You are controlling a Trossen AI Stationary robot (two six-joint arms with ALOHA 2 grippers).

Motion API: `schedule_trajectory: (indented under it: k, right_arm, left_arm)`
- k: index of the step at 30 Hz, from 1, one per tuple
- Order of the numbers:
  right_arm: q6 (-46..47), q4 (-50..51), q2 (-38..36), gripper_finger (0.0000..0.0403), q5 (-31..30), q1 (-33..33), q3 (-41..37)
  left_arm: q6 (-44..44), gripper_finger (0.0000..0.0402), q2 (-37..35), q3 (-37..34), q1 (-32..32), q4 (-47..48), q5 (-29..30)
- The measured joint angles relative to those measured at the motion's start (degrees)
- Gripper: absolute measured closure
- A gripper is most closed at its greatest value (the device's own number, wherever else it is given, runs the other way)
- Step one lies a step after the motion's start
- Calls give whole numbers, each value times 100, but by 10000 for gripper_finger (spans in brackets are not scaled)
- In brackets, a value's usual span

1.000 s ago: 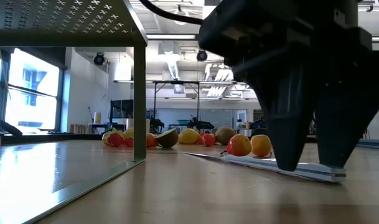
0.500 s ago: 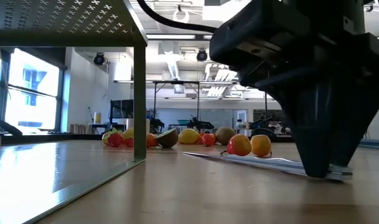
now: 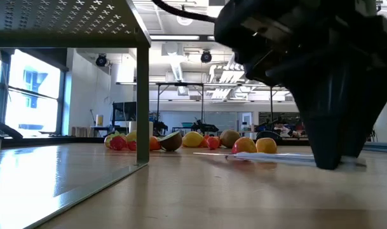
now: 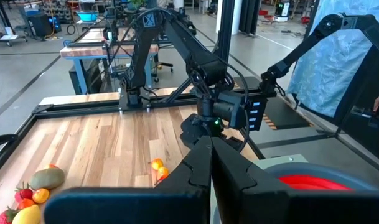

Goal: Pick & Place Fruit
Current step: Put the table knife on the shelf

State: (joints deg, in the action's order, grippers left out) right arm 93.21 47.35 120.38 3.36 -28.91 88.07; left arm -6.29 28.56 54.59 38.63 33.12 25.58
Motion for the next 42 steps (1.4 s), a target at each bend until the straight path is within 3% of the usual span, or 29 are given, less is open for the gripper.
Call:
schedule_trajectory:
  k: [12, 25, 42]
  right_arm:
    - [-4, 103, -786, 362, -83, 54, 0]
    - [-326, -77, -2183, 362, -1083, 376, 7]
    - [-1278, -1627, -2532, 362, -531, 1120, 7]
  left_arm:
    - [-1, 401, -1, 0, 2, -37, 0]
    - [-1, 401, 1, 0, 1, -35, 81]
    - [-494, 401, 6, -1, 0, -22, 63]
